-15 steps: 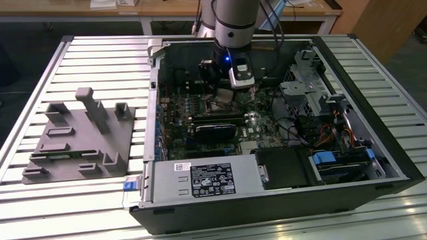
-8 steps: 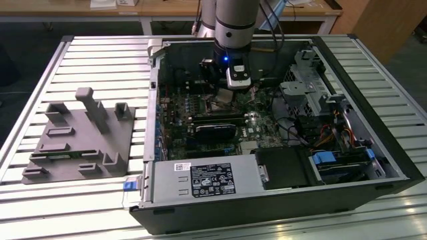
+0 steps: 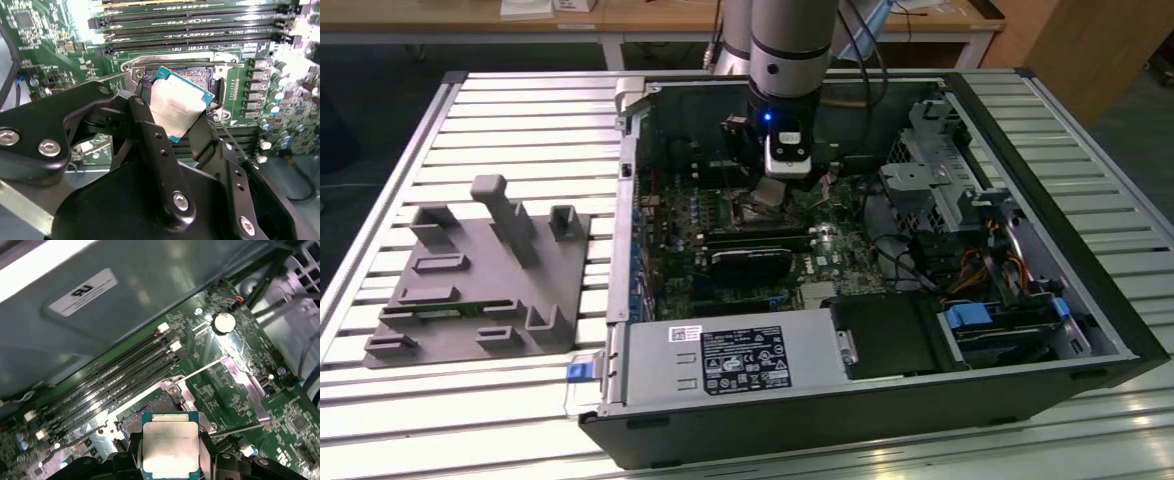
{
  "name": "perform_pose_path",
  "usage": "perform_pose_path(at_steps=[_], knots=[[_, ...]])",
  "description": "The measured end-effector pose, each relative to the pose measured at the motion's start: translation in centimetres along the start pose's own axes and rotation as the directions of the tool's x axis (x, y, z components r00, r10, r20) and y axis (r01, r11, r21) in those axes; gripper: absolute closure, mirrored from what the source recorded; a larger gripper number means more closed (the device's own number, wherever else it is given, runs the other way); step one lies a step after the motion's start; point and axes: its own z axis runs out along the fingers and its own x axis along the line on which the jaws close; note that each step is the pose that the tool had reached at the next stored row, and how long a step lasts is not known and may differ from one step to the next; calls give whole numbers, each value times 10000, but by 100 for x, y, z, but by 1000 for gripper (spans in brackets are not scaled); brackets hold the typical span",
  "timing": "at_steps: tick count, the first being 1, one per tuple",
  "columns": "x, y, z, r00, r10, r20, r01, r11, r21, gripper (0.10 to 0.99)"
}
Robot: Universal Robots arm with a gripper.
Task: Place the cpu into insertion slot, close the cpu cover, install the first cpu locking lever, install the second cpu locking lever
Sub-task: 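Place the cpu into insertion slot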
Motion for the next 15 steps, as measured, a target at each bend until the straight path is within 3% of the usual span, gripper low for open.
perform_pose_path(at_steps=[4, 8, 11, 15], knots=[[0, 0, 5, 9982, 602, 28, -602, 9982, -11, 549], [0, 0, 11, 9924, 1229, 60, -1229, 9924, -23, 549], [0, -1, 16, 9851, 1717, 85, -1717, 9852, -31, 549], [0, -1, 23, 9711, 2382, 120, -2382, 9712, -45, 549]])
